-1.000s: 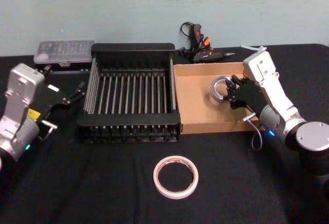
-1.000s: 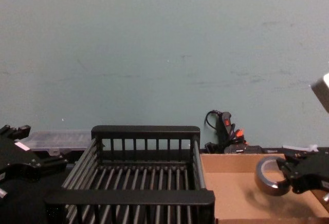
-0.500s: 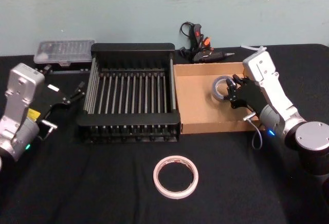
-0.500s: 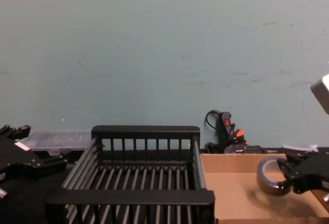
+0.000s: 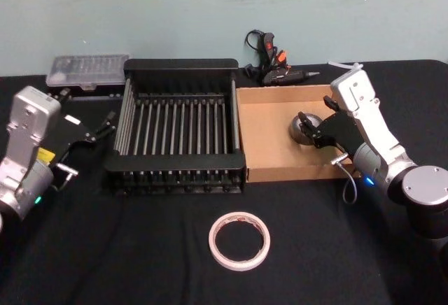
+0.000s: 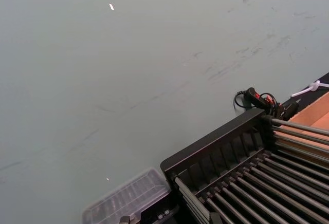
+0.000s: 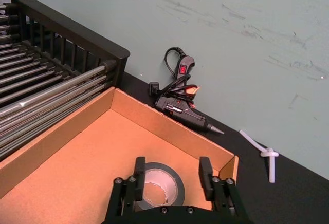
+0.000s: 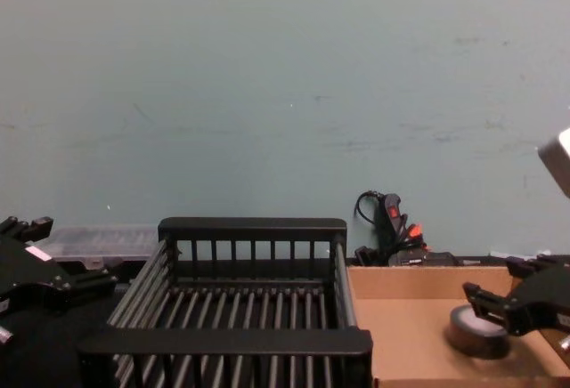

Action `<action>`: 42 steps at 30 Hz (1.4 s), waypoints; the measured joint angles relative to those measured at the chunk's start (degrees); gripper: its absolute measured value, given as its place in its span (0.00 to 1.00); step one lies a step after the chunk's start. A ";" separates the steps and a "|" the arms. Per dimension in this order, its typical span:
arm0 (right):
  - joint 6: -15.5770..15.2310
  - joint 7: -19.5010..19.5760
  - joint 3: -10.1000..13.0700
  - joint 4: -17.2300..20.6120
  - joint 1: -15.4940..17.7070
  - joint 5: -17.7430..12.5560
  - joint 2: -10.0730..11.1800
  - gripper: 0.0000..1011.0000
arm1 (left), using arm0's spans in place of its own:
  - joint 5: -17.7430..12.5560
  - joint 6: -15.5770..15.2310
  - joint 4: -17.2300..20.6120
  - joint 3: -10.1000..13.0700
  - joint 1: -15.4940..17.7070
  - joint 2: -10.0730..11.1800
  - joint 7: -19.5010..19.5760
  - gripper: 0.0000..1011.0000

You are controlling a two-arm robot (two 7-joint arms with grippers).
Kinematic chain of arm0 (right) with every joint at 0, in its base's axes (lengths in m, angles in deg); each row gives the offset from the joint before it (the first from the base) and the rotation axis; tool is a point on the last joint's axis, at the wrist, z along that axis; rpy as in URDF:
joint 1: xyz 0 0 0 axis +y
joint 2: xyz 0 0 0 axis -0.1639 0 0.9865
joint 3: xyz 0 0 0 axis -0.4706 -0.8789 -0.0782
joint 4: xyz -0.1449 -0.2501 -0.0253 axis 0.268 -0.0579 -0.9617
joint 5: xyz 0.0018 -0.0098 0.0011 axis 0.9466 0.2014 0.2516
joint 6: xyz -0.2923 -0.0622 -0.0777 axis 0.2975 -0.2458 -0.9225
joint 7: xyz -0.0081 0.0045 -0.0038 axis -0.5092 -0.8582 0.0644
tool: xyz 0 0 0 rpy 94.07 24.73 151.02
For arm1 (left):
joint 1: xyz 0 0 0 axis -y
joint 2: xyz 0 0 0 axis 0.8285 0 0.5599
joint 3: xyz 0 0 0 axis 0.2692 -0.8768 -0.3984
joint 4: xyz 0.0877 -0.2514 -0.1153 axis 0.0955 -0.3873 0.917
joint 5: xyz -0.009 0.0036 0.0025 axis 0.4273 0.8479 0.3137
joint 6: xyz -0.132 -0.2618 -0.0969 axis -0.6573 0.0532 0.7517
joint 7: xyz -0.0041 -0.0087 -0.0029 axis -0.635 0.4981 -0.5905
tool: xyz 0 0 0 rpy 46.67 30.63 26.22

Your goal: Pick up the white tape and place it into the black box , Pick up the silver tape and place it into the brown box.

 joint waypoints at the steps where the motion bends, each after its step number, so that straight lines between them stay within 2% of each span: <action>1: -0.01 -0.01 0.00 0.00 0.00 -0.01 0.00 0.64 | 0.00 0.00 0.00 0.00 0.00 0.00 0.00 0.99; 3: -0.01 -0.01 0.00 0.02 0.00 -0.02 0.01 0.72 | 0.00 0.00 0.00 0.00 0.00 0.00 0.00 0.99; 5: -0.02 -0.02 0.00 0.03 0.01 -0.03 0.02 0.76 | 0.00 0.00 0.00 0.00 0.00 0.00 0.00 0.99; 6: -0.03 -0.03 0.00 0.04 0.01 -0.04 0.03 0.81 | 0.00 0.00 0.00 0.00 0.00 0.00 0.00 0.99; 13: -0.06 -0.05 0.01 0.06 0.01 -0.09 0.03 0.99 | 0.00 0.00 0.00 0.00 0.00 0.00 0.00 0.99; 22: -0.59 -1.04 0.70 0.57 0.27 -0.47 -0.06 0.99 | 0.00 0.00 0.00 0.00 0.00 0.00 0.00 0.99; 28: -2.96 -3.61 2.22 3.53 1.55 -1.67 0.30 0.99 | 0.00 0.00 0.00 0.00 0.00 0.00 0.00 0.99; 34: -6.67 -7.17 3.57 8.87 4.27 -3.95 2.28 0.99 | 0.00 0.00 0.00 0.00 0.00 0.00 0.00 0.99; 42: -10.74 -11.96 4.99 16.16 8.47 -8.02 6.46 0.99 | 0.00 0.00 0.00 0.00 0.00 0.00 0.00 0.99</action>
